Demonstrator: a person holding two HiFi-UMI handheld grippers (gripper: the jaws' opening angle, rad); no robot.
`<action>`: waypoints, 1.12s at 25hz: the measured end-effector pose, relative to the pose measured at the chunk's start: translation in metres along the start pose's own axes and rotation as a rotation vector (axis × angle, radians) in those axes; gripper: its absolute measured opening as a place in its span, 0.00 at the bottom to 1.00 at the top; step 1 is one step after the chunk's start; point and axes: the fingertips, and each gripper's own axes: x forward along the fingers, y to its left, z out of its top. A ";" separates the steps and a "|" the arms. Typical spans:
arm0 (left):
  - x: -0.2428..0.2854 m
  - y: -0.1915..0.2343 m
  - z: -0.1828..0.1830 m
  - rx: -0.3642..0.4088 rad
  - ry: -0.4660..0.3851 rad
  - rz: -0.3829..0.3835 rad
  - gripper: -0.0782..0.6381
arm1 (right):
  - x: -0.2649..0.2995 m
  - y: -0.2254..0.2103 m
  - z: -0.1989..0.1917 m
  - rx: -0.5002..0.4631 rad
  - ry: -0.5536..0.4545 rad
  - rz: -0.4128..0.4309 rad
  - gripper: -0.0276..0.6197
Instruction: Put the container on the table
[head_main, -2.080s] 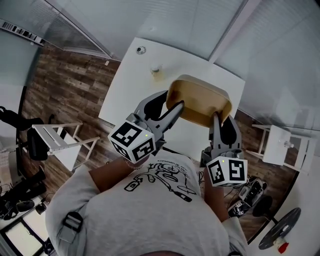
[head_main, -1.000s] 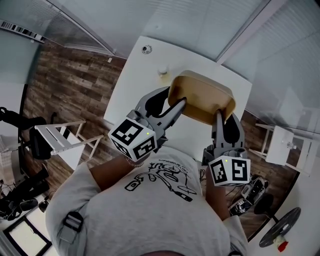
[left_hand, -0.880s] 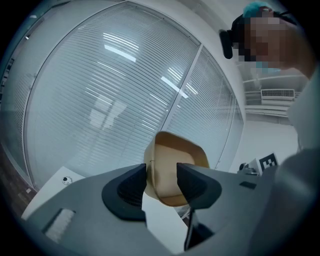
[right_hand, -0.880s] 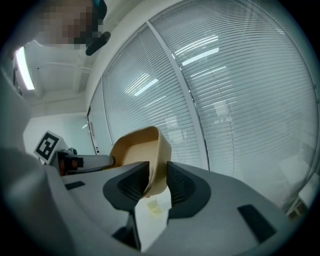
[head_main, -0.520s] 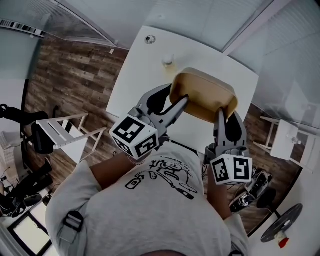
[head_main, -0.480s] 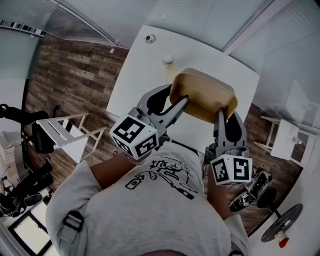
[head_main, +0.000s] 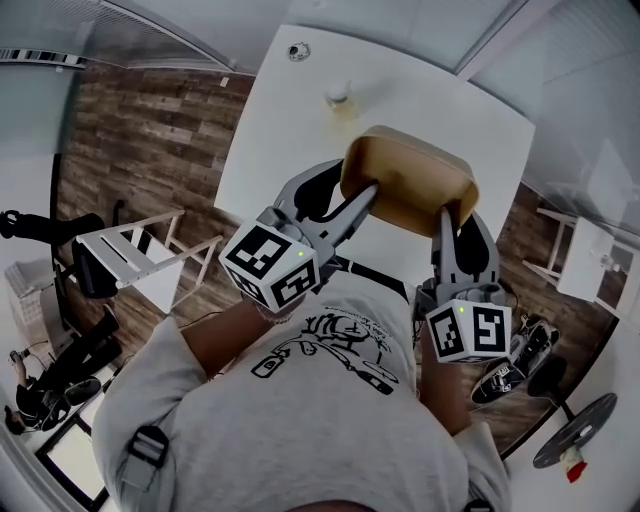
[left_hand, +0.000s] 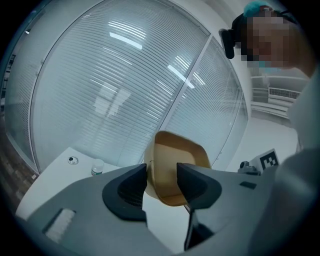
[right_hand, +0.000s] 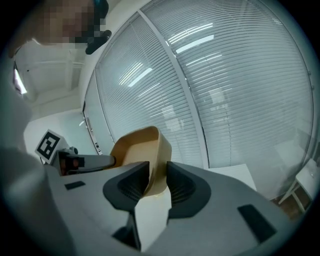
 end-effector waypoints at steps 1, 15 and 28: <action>0.001 0.002 -0.002 -0.001 0.002 0.001 0.36 | 0.001 0.000 -0.003 0.001 0.005 0.000 0.19; 0.017 0.031 -0.044 -0.034 0.063 0.015 0.36 | 0.023 -0.015 -0.045 0.007 0.083 -0.011 0.19; 0.043 0.063 -0.092 -0.061 0.144 0.017 0.36 | 0.049 -0.038 -0.093 0.035 0.153 -0.024 0.19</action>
